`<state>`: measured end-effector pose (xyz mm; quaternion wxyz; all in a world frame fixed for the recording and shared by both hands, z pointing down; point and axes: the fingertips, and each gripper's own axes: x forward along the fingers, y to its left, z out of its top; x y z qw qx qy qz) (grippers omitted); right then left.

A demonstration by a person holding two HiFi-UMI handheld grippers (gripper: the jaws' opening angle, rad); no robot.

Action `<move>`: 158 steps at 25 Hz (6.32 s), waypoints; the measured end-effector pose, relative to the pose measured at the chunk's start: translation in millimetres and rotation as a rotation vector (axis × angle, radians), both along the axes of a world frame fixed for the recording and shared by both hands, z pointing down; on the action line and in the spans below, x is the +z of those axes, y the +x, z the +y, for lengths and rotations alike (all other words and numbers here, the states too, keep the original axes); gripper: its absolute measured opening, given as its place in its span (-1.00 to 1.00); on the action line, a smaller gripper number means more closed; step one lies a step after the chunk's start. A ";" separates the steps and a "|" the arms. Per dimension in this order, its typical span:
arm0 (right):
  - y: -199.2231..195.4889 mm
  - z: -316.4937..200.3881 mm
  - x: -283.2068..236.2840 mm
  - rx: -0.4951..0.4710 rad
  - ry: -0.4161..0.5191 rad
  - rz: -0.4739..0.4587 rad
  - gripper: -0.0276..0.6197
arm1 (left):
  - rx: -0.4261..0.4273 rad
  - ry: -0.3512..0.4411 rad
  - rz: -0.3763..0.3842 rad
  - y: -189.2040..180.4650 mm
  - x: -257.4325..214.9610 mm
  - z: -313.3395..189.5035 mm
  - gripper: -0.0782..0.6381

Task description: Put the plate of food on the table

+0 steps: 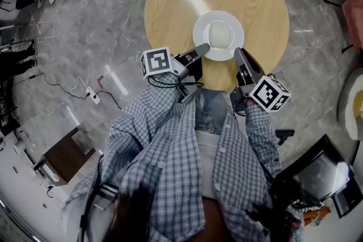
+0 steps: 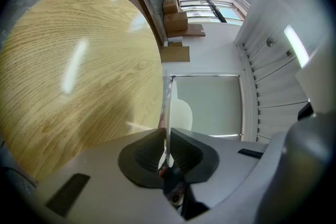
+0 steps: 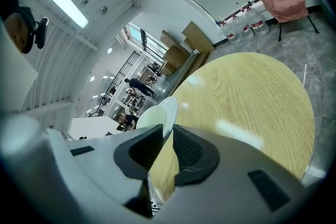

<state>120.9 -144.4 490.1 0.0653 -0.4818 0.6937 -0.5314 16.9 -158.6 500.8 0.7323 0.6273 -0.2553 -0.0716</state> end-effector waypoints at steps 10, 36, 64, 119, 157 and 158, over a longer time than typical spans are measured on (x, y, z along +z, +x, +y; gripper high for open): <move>0.8 5.3 27.4 -0.009 -0.057 -0.001 -0.72 | -0.004 -0.045 -0.033 0.0 25.9 7.4 -0.70; 5.3 13.8 94.6 0.010 -0.193 0.035 -0.72 | 0.003 -0.170 -0.126 4.2 98.8 19.3 -0.70; 10.6 15.2 112.8 0.004 -0.261 0.123 -0.72 | 0.263 -0.134 -0.269 15.6 101.0 27.3 -0.54; -65.3 66.2 111.7 -1.280 0.542 1.455 -0.83 | 0.418 -0.166 -0.179 24.7 102.6 50.3 -0.34; -26.3 30.9 22.5 -0.513 0.246 0.874 -0.90 | 0.449 0.353 -0.361 16.7 27.0 33.5 -0.76; -24.5 30.3 19.0 -0.495 0.247 0.864 -0.90 | 0.433 0.362 -0.352 17.2 21.8 31.6 -0.76</move>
